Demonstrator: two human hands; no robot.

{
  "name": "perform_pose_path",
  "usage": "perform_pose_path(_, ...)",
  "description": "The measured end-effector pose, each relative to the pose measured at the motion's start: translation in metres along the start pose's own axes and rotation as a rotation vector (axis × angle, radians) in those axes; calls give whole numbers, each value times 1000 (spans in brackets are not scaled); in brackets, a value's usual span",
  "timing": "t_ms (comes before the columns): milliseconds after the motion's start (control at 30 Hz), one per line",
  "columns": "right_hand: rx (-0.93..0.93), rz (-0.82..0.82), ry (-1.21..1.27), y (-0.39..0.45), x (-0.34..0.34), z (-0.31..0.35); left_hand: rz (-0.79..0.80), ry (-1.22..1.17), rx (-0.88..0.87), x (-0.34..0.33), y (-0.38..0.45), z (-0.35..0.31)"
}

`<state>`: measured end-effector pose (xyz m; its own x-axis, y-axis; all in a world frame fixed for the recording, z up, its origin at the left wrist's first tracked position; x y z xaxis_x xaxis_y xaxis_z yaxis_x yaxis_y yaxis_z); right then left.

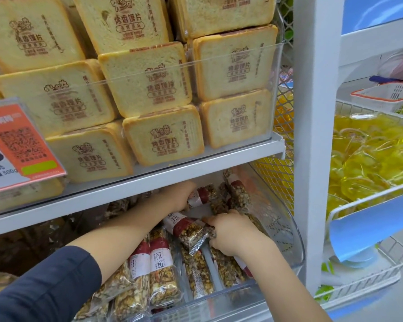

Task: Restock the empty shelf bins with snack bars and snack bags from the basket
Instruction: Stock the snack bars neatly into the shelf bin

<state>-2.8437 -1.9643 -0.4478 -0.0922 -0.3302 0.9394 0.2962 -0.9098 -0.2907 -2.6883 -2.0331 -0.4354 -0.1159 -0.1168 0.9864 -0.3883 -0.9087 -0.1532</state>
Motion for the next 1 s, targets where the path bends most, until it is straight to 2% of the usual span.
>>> perform_pose_path(233, -1, -26, 47, -5, 1, -9, 118, 157, -32, 6, 2, -11)
perform_pose_path(333, -14, -56, 75, -6, 2, -11, 127, 49, -35, 7, -2, -4)
perform_pose_path(500, 5, -125, 369, -7, 10, -17, -31, -320, -95, 25, -17, 5)
perform_pose_path(567, 17, -172, 442, -6, 11, -17, 30, -431, -139, 29, -25, 2)
perform_pose_path(700, 38, -196, 536, -6, 11, -14, 154, -451, -154, 31, -36, 0)
perform_pose_path(867, 25, -283, 643, -14, 21, -17, 153, -502, -137, 39, -43, -6)
perform_pose_path(1000, 70, -285, 773, -27, 27, -18, 113, -445, -220, 44, -48, -19)
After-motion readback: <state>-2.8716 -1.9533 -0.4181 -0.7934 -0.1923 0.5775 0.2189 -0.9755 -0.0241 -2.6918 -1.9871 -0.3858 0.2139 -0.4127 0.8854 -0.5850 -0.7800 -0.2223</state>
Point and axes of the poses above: each hand's wrist, its own y-axis towards the middle knuckle, its own x-axis out of the back of the hand, z = x × y, the point moved 1 cm from there along y, towards the middle knuckle, and after that the axes turned 13 degrees about -x, right-handed, at the moved point
